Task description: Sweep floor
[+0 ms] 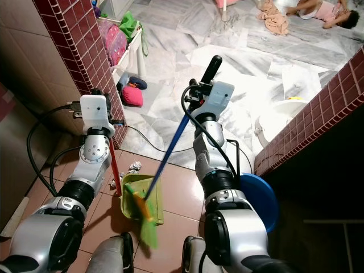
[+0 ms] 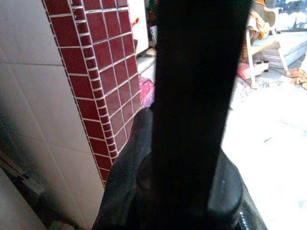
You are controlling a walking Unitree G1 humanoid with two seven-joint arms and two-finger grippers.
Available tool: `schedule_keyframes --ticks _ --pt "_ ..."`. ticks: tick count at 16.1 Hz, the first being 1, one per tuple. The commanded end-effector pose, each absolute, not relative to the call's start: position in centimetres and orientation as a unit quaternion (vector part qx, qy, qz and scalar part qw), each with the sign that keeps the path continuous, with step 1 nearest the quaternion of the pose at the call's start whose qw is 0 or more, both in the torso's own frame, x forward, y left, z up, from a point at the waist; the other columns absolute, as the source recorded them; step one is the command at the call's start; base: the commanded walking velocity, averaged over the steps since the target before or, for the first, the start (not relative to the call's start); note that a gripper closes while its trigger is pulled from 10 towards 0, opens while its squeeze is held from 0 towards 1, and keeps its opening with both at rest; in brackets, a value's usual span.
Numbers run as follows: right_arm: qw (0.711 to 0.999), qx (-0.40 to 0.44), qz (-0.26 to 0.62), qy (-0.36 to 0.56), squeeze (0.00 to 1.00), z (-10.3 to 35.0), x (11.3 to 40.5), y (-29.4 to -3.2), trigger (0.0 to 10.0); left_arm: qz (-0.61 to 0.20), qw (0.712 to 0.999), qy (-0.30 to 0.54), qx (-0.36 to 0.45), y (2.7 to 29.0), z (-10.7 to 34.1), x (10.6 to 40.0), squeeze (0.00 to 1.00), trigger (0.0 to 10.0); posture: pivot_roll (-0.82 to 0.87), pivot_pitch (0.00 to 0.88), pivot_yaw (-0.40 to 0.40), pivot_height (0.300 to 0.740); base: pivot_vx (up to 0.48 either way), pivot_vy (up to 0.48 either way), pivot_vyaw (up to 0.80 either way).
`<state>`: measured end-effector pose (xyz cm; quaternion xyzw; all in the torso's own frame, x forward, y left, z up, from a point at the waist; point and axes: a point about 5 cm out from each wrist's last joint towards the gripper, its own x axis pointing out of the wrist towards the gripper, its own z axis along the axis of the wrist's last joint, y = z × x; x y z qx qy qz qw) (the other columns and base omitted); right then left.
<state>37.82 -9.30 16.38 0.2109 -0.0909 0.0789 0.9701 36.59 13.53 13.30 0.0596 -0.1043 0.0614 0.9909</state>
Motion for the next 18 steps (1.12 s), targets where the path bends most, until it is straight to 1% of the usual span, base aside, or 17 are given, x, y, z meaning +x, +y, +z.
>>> schedule_keyframes --ticks 1,2,3,4,6,7,8,9,10,12,13,14,17,18 --pt "0.957 0.257 0.087 -0.104 0.0 17.2 38.0 -9.3 10.0 0.053 0.991 -0.116 0.04 12.9 13.8 36.7 0.0 10.0 -0.06 0.227 -0.033 0.74 0.0 0.0 0.0" --pt "0.948 0.273 0.112 -0.117 0.0 18.2 38.1 -9.1 10.0 0.049 0.991 -0.117 0.035 12.7 13.8 36.7 0.0 10.0 -0.06 0.224 -0.034 0.74 0.0 0.0 0.0" --pt "0.935 0.283 0.155 -0.146 0.0 20.4 38.4 -8.5 10.0 0.048 0.992 -0.117 0.029 12.5 13.9 36.8 0.0 10.0 -0.07 0.211 -0.036 0.74 0.0 0.0 0.0" --pt "0.929 0.279 0.18 -0.163 0.0 21.7 38.5 -8.2 10.0 0.048 0.992 -0.117 0.027 12.5 14.0 36.9 0.0 10.0 -0.07 0.204 -0.036 0.74 0.0 0.0 0.0" --pt "0.912 0.248 0.235 -0.229 0.0 26.1 38.5 -7.8 10.0 0.05 0.992 -0.118 0.016 12.7 14.3 37.2 0.0 10.0 -0.08 0.188 -0.036 0.74 0.0 0.0 0.0" --pt "0.902 0.226 0.252 -0.27 0.0 28.9 38.5 -8.1 10.0 0.05 0.992 -0.116 0.014 12.9 14.4 37.3 0.0 10.0 -0.1 0.17 -0.034 0.74 0.0 0.0 0.0" --pt "0.897 0.198 0.255 -0.301 0.0 30.7 38.4 -8.7 10.0 0.051 0.992 -0.116 0.011 12.9 14.4 37.3 0.0 10.0 -0.1 0.161 -0.035 0.74 0.0 0.0 0.0" --pt "0.896 0.19 0.256 -0.311 0.0 31.3 38.4 -9.0 10.0 0.051 0.992 -0.116 0.01 13.0 14.4 37.4 0.0 10.0 -0.1 0.158 -0.035 0.74 0.0 0.0 0.0" --pt "0.9 0.152 0.25 -0.323 0.0 31.8 38.4 -9.7 10.0 0.05 0.993 -0.111 -0.001 12.9 14.4 37.5 0.0 10.0 -0.11 0.144 -0.033 0.74 0.0 0.0 0.0" --pt "0.912 0.127 0.223 -0.321 0.0 31.1 38.6 -10.9 10.0 0.04 0.993 -0.113 -0.007 12.7 14.7 37.6 0.0 10.0 -0.11 0.129 -0.031 0.74 0.0 0.0 0.0" --pt "0.921 0.1 0.206 -0.315 0.0 30.4 38.7 -11.5 10.0 0.037 0.993 -0.115 -0.001 12.7 14.8 37.6 0.0 10.0 -0.11 0.124 -0.029 0.74 0.0 0.0 0.0" --pt "0.929 0.053 0.192 -0.313 0.0 29.2 38.4 -11.9 10.0 0.038 0.992 -0.117 -0.004 12.8 14.9 37.7 0.0 10.0 -0.11 0.112 -0.026 0.74 0.0 0.0 0.0" --pt "0.945 -0.01 0.151 -0.29 0.0 26.6 38.2 -12.8 10.0 0.024 0.991 -0.127 -0.021 13.0 15.5 37.9 0.0 10.0 -0.1 0.095 -0.02 0.74 0.0 0.0 0.0" --pt "0.941 -0.064 0.139 -0.302 0.0 25.7 37.4 -12.5 10.0 0.012 0.99 -0.137 -0.029 13.0 15.9 37.9 0.0 10.0 -0.1 0.087 -0.018 0.74 0.0 0.0 0.0"
